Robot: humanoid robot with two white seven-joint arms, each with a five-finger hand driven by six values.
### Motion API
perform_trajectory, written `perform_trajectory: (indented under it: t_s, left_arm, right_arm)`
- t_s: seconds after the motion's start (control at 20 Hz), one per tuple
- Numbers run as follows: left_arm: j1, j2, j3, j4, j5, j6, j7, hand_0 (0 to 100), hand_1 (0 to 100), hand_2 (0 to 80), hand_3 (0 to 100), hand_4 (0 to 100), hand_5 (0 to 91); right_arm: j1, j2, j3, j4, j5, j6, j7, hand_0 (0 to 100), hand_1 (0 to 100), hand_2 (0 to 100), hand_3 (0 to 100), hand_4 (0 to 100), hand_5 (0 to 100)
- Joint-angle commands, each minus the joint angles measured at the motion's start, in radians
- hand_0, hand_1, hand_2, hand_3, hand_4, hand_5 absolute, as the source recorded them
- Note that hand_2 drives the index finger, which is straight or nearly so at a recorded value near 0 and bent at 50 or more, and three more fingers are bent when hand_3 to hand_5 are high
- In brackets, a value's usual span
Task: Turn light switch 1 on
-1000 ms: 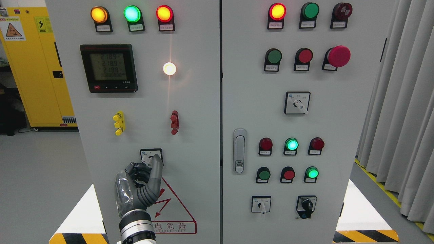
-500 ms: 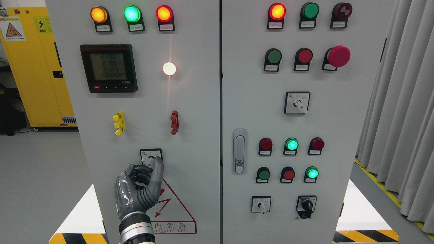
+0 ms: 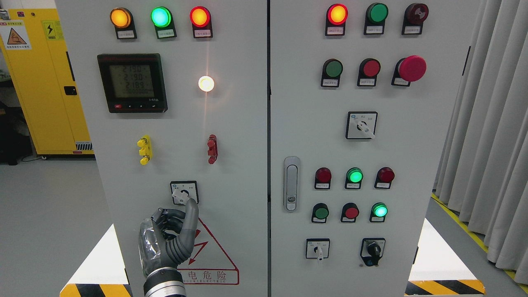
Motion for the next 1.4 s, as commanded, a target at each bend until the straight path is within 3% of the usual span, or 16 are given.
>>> perform_trajectory:
  t_s: [0.0,0.15,0.35,0.6,0.75,0.9,1.0,1.1,1.25,1.35]
  left_arm:
    - [0.071,0.008,-0.003,-0.035,-0.001,-0.049,0.001,18,42,67.8,89,82,75.0]
    - [0.113,0.017,0.006,-0.043,0.003,-0.064,-0.004,18,43,68.5,90,83,76.1]
    - [0.211,0.033,0.013,-0.043,0.023,-0.170,-0.010,18,42,70.0,91,85,77.5]
    - [0.451,0.060,0.072,-0.038,0.029,-0.460,-0.073,19,41,72.6,92,87,79.3]
    - [0.582,0.097,0.087,-0.014,0.118,-0.560,-0.077,18,39,73.2,92,89,79.6]
    - [0.677,0.140,0.113,0.084,0.273,-0.590,-0.077,17,39,73.0,94,92,81.7]
    - [0.722,0.168,0.113,0.219,0.356,-0.690,-0.077,17,39,72.9,94,92,82.1]
    - [0.728,0.172,0.115,0.386,0.381,-0.767,-0.088,16,39,72.9,94,93,82.2]
    - [0.729,0.172,0.141,0.587,0.417,-0.825,-0.184,16,39,72.1,97,94,85.0]
    - [0.730,0.172,0.145,0.701,0.474,-0.841,-0.261,15,39,71.3,99,97,86.2]
  right_arm:
    - [0.000,0.000,0.000,0.000,-0.029,0.000,0.000,0,50,4,0,0,0]
    - [0.000,0.000,0.000,0.000,-0.029,0.000,0.000,0,50,4,0,0,0]
    - [0.000,0.000,0.002,0.000,-0.029,0.000,0.000,0,50,4,0,0,0]
    - [0.000,0.000,0.000,0.000,-0.029,0.000,0.000,0,50,4,0,0,0]
    - [0.000,0.000,0.000,0.000,-0.029,0.000,0.000,0,50,4,0,0,0]
    - [0.000,0.000,0.000,0.000,-0.029,0.000,0.000,0,50,4,0,0,0]
    - [0.000,0.000,0.000,0.000,-0.029,0.000,0.000,0,50,4,0,0,0]
    - [0.000,0.000,0.000,0.000,-0.029,0.000,0.000,0,50,4,0,0,0]
    - [0.000,0.000,0.000,0.000,-0.029,0.000,0.000,0,50,4,0,0,0]
    - [0.000,0.000,0.000,0.000,-0.029,0.000,0.000,0,50,4,0,0,0]
